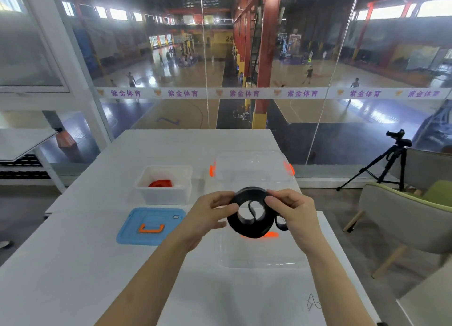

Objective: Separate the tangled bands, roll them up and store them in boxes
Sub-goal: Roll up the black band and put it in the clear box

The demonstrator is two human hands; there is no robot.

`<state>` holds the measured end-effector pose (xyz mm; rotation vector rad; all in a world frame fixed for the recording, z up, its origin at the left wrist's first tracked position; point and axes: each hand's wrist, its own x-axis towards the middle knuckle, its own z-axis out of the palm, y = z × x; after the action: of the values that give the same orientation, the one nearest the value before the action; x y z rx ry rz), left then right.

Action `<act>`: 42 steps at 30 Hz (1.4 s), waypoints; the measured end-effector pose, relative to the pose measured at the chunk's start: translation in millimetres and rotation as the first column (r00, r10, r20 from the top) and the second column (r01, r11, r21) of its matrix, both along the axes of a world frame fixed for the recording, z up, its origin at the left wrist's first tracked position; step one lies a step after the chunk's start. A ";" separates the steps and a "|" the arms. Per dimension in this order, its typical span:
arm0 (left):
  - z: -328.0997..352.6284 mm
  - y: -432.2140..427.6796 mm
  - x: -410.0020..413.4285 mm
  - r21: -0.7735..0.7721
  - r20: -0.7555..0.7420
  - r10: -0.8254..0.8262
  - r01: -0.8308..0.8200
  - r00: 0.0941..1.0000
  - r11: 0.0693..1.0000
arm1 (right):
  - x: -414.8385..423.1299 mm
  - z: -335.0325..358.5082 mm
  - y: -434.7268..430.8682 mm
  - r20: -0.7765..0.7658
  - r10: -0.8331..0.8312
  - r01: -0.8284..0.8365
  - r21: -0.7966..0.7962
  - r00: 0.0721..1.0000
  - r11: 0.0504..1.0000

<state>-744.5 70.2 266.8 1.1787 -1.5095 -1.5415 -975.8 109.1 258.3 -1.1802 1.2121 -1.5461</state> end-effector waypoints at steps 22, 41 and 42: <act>22.7 -116.0 41.3 0.186 -0.244 -0.003 0.049 0.970 0.981 | 49.3 24.0 -95.3 -0.126 -0.121 0.122 0.000 0.985 0.993; -50.8 -214.8 2.3 0.454 -0.331 0.270 -0.098 0.904 0.885 | 42.9 -34.0 -187.2 -0.082 -0.226 0.239 0.239 0.971 0.941; -54.3 -223.1 -3.0 0.462 -0.316 0.287 -0.118 0.904 0.879 | 38.7 -36.6 -198.5 -0.079 -0.213 0.226 0.257 0.974 0.939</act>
<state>-747.5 -152.9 212.5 1.1489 -0.7788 -1.8806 -937.1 -89.4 221.8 -0.9376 1.5749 -1.4624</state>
